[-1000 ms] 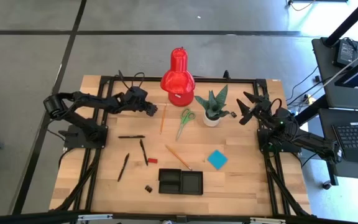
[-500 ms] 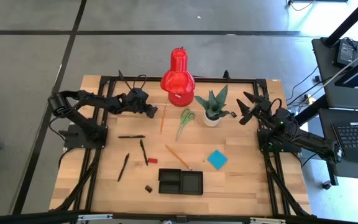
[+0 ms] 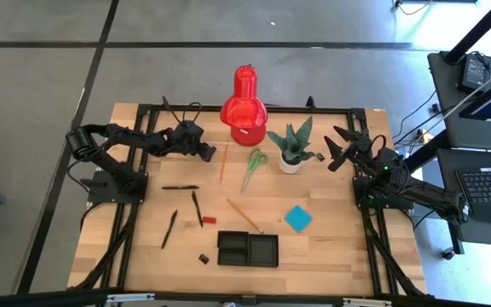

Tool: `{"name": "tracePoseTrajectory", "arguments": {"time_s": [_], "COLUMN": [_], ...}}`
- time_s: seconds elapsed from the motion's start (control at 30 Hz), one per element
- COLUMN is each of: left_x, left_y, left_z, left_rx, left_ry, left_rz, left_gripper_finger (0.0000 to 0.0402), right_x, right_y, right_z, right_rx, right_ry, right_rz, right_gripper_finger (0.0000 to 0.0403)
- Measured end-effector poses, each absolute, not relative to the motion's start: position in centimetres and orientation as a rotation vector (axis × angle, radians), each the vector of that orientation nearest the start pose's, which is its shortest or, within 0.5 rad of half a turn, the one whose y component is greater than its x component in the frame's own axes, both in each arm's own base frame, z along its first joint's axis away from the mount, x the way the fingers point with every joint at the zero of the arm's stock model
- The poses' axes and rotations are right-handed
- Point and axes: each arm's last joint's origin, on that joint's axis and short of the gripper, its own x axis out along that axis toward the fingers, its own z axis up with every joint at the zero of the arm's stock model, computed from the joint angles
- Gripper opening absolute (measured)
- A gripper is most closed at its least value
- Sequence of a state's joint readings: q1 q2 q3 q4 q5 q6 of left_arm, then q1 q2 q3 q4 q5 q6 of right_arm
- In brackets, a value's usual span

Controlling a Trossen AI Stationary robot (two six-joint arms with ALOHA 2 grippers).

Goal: Pick and place office supplies into organizer
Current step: Put the top left black binder clip into the desk organizer

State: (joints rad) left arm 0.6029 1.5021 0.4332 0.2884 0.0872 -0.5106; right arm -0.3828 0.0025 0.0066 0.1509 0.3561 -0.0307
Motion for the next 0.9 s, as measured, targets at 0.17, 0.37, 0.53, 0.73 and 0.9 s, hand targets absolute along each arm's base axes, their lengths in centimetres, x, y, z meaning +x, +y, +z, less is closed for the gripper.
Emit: {"name": "tracePoseTrajectory", "arguments": {"time_s": [0.17,0.37,0.53,0.73,0.9], "left_x": [20.1,20.3,20.3,20.5,20.8], "left_y": [13.5,13.7,13.7,13.8,13.6], "left_z": [11.4,11.7,11.7,12.3,14.5], "left_rx": [-0.739,-0.687,-0.647,-0.633,-0.591], "left_ry": [0.597,0.568,0.574,0.529,0.449], "left_rz": [0.673,0.651,0.635,0.612,0.528], "left_gripper_finger": [0.0051,0.0018,0.0004,0.0003,0.0003], "right_x": [8.4,8.4,8.4,8.4,8.4], "right_y": [-4.5,-4.5,-4.5,-4.5,-4.5], "right_z": [18.0,18.0,17.9,17.9,17.8], "right_rx": [-0.031,-0.032,-0.032,-0.032,-0.032], "right_ry": [-0.147,-0.145,-0.14,-0.138,-0.131], "right_rz": [-0.74,-0.74,-0.74,-0.74,-0.74], "right_gripper_finger": [0.026,0.026,0.026,0.026,0.026]}}
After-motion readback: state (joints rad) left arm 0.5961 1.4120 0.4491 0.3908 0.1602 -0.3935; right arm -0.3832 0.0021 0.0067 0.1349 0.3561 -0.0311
